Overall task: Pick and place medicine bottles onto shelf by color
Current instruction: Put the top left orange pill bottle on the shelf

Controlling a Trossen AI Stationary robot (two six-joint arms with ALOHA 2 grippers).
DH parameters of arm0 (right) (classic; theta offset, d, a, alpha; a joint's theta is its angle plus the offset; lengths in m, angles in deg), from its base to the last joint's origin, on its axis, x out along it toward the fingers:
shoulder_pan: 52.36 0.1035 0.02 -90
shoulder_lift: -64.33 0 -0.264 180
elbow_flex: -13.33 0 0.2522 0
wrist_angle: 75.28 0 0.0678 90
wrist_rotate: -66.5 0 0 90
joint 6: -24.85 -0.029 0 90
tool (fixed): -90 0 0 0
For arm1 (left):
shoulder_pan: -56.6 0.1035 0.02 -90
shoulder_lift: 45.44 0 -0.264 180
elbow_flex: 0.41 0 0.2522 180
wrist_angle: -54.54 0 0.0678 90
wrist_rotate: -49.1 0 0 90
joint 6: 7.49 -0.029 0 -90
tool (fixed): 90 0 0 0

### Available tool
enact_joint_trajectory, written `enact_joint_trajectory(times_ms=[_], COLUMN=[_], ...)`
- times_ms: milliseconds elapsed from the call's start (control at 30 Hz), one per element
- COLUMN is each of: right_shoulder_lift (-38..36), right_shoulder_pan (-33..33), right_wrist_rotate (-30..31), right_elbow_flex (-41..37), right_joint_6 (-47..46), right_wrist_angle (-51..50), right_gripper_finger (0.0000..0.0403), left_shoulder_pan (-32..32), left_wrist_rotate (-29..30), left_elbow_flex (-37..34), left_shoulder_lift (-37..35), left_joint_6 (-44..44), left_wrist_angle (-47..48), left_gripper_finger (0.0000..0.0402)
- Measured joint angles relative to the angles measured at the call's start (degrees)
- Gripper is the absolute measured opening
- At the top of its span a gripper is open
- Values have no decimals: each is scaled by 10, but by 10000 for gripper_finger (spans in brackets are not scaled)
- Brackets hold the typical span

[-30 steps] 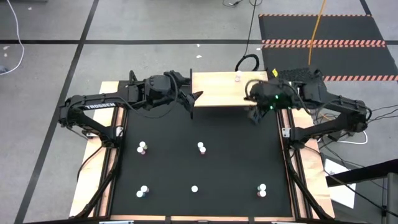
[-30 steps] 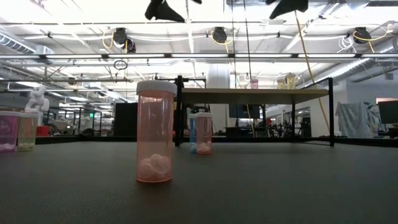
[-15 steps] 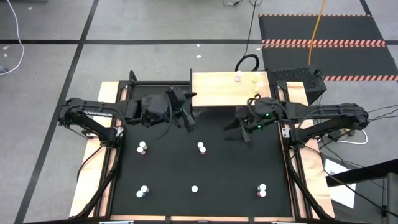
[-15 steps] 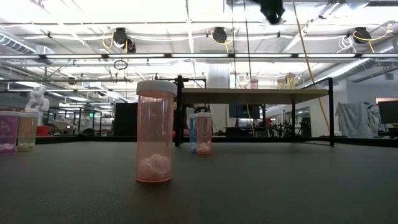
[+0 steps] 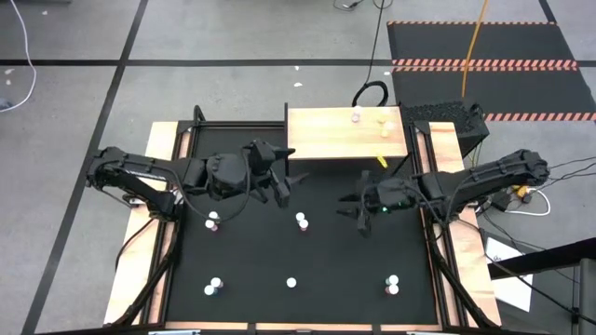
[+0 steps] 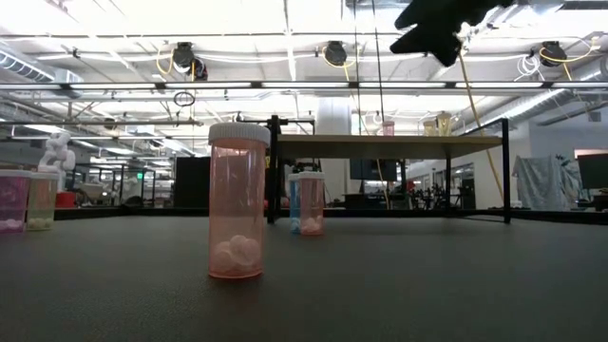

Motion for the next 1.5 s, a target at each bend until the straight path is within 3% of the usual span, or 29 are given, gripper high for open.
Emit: enact_joint_trajectory(times_ms=[133,400,667,833,1000,1067,1200,1500], right_shoulder_lift=[9,130,286,307,343,365,387,427], right_shoulder_pan=[68,160,127,87,54,55,53,47], right_wrist_rotate=[118,129,138,205,133,135,161,160], right_elbow_flex=[0,40,148,150,151,150,149,149], right_joint_6=[-48,-103,-64,-46,-54,-71,-93,-76], right_wrist_angle=[-29,-20,-2,28,98,99,92,93], right_gripper_finger=[154,148,165,199,245,258,264,260], left_shoulder_pan=[8,-8,5,26,39,38,29,16], left_wrist_rotate=[-27,-30,-25,-24,-29,-29,-31,-31], left_elbow_flex=[0,0,0,0,0,0,0,0], left_shoulder_lift=[0,-59,-118,-128,-127,-128,-127,-127], left_joint_6=[-29,-87,-129,-160,-167,-156,-110,-82], left_wrist_angle=[-28,73,159,192,218,237,295,377], left_gripper_finger=[392,392,392,392,392,392,392,392])
